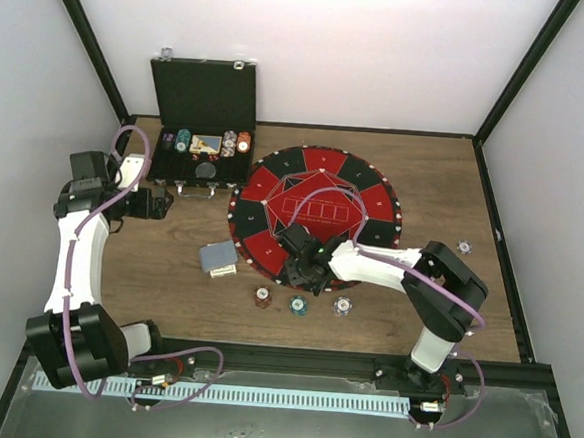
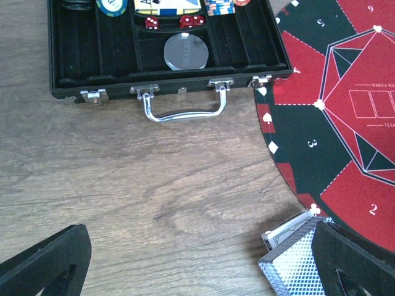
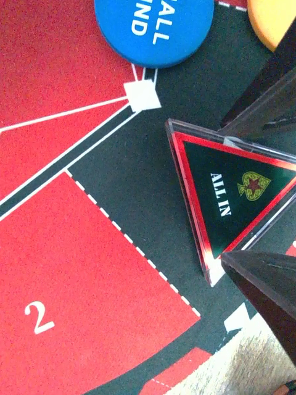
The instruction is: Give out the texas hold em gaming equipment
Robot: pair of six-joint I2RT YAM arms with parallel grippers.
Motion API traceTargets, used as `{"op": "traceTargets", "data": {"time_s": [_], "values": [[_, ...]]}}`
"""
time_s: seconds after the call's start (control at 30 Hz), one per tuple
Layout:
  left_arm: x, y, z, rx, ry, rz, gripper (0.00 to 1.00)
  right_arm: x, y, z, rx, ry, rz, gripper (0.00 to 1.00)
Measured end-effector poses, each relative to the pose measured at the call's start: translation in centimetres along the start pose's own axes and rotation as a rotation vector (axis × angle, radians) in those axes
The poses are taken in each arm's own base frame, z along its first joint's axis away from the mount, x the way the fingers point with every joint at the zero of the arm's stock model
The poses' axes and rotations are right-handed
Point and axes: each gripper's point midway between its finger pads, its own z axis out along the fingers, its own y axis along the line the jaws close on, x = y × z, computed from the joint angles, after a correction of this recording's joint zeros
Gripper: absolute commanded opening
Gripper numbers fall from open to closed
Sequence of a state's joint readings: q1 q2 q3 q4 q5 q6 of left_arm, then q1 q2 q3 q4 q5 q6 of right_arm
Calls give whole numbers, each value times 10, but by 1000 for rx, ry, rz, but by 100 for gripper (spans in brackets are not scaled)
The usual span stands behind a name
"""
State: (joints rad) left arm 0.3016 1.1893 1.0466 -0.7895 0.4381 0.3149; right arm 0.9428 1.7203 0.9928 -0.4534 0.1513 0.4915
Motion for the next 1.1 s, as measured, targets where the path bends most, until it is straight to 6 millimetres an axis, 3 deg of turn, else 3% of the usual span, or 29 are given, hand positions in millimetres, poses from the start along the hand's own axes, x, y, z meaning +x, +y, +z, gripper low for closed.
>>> {"op": "traceTargets", "data": {"time_s": [0.17,0.4,0.6,0.93,1.1], "values": [[-6,-1,-2,5,-13,4,100,-3,1,1,0,-14,-4,48],[-6,-1,-1,12,-5,0,100,-5,2,1,-4,-26,-2,59],[-6,-1,-1,13,-3,-1,100,11,-6,-7,-6,-8,-4,59],[-5,-1,1,15,2,-3,100,32,-11,-7,-26,23,-6,50],[-2,-2,2,23,14,-9,100,33,-10,-6,-23,20,-16,43]]}}
